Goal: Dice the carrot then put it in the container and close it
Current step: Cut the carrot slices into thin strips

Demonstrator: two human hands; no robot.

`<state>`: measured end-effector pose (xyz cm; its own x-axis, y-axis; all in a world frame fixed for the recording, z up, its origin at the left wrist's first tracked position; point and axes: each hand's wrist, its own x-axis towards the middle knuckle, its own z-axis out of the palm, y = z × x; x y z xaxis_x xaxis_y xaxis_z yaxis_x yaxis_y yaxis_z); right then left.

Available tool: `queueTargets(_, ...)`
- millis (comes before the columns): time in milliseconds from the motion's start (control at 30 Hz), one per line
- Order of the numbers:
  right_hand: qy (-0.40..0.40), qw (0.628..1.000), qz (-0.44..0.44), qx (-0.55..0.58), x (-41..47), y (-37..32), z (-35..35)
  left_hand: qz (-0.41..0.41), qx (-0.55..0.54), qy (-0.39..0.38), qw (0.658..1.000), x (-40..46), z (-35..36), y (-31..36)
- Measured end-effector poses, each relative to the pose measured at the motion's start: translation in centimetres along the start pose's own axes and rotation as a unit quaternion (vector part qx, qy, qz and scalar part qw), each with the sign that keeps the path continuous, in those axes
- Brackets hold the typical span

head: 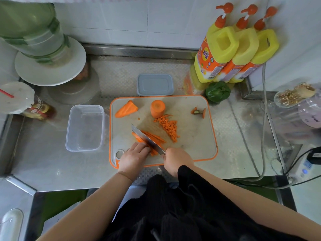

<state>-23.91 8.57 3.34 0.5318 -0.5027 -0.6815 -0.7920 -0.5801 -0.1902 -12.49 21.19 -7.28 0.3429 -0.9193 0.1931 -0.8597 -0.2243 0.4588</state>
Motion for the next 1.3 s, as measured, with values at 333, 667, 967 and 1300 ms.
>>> queueTargets(333,-0.021,1.0,0.003,0.008,0.7,-0.1,-0.1,-0.016,-0.007,-0.002,1.0,0.2,0.1,0.0)
queueTargets(667,-0.016,1.0,-0.008,-0.013,0.8,-0.5,0.2,-0.032,0.006,-0.005,0.999,0.3,-0.5,0.7)
queueTargets(967,-0.007,0.999,-0.014,-0.038,0.6,-0.3,-0.3,-0.054,-0.009,-0.013,0.998,0.2,-0.2,0.6)
queueTargets(1300,-0.023,1.0,0.003,0.002,1.2,-0.7,-0.3,-0.047,-0.01,-0.001,0.999,0.2,0.1,0.4)
